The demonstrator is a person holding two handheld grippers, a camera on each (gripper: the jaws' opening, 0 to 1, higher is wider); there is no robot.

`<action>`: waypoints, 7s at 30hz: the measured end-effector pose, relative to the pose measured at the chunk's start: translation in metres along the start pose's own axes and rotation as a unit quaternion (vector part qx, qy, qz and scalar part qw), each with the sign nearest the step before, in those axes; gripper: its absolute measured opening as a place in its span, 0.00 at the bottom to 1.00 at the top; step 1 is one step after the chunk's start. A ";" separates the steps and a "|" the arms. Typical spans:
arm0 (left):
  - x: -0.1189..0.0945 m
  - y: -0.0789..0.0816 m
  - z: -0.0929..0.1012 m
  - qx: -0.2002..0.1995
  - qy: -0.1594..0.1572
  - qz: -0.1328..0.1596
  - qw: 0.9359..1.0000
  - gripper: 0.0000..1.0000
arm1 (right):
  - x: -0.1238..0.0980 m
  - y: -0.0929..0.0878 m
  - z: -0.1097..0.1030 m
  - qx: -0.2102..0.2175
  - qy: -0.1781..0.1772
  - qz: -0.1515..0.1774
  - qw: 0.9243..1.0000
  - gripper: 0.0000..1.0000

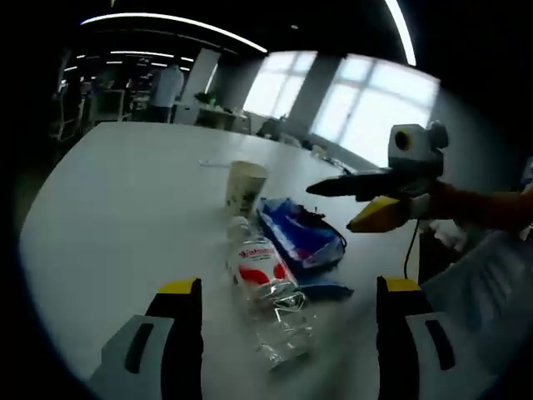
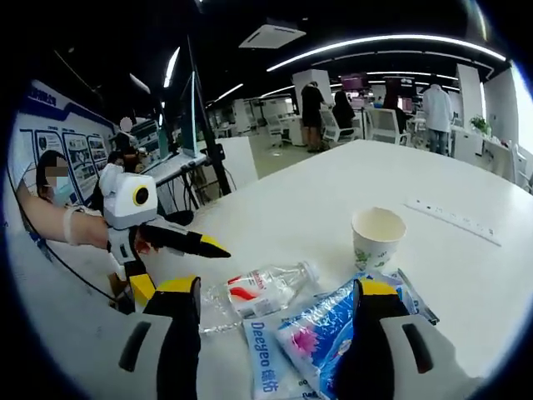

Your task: Arrange the tabletop items into an orderly group along one side of the table until the central work area is clear of visible clutter.

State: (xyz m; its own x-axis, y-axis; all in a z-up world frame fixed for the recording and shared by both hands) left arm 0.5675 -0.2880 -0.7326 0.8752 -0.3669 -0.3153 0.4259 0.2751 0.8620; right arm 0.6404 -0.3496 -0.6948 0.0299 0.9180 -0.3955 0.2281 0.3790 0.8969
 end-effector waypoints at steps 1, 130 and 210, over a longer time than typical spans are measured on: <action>0.001 0.000 0.001 0.000 -0.002 0.000 1.000 0.82 | 0.001 0.000 0.000 0.001 0.001 -0.003 1.000 0.72; -0.031 -0.011 -0.025 -0.132 -0.012 0.024 0.991 0.66 | 0.091 -0.052 -0.028 -0.006 -0.131 -0.277 0.952 0.34; 0.029 0.041 -0.059 -0.265 0.002 0.072 0.961 0.25 | 0.076 -0.037 -0.051 -0.002 -0.126 -0.121 0.985 0.31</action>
State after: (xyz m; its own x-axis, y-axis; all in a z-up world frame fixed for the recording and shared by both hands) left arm 0.6238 -0.2346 -0.7299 0.9342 -0.2878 -0.2109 0.3567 0.7377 0.5732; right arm 0.5843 -0.2879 -0.7476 0.2147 0.7425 -0.6344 0.2541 0.5848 0.7704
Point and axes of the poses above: the point that each gripper's makers call its tool centre point, and the gripper's own axes: x roughly forward along the fingers, z roughly to its right, y roughly out of its top, the point moved 2 cm from there along -x, roughly backward along the fingers, and after that the axes turned 5 degrees about z, right-handed, at the moved point
